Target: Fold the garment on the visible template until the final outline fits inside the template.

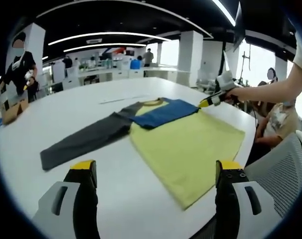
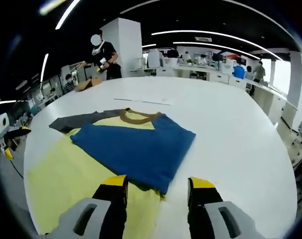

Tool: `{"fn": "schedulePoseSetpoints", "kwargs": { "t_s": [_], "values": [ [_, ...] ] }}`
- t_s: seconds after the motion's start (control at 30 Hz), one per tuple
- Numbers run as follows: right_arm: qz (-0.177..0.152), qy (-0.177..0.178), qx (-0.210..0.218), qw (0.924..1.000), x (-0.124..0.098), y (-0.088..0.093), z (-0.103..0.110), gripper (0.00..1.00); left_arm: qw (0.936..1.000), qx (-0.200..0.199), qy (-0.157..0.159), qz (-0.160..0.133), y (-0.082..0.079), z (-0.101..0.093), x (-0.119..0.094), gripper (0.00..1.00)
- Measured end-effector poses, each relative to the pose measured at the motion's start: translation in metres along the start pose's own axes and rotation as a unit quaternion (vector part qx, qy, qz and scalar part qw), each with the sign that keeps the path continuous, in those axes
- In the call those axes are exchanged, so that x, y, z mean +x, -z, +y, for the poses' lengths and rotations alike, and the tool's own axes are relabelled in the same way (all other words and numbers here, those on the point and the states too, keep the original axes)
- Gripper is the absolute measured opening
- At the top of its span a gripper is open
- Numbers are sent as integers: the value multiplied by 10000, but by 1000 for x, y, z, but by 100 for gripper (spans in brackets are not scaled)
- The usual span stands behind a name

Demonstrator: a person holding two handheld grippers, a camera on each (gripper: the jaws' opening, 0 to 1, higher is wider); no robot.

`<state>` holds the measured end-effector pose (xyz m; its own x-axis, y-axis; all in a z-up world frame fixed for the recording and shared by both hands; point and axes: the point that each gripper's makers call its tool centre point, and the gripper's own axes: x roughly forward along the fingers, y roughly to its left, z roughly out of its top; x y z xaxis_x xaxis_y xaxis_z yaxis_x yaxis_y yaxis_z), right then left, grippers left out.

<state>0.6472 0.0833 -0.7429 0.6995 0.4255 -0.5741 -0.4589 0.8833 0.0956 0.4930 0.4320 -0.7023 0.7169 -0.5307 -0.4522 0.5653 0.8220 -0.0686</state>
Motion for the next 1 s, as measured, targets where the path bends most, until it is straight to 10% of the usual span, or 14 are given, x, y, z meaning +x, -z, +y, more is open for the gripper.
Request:
{"fn": "schedulePoseSetpoints", "kwargs": {
  "t_s": [0.5,1.0],
  "values": [
    [-246,-728,-137,9970,-17,-13,39,99,9997,-111,-215,-103,-6,21,-6,98],
    [-415,-1143,-437,9916,-47,-16,69,99,9966,-216,-771,-191,-11,79,-16,99]
  ]
}}
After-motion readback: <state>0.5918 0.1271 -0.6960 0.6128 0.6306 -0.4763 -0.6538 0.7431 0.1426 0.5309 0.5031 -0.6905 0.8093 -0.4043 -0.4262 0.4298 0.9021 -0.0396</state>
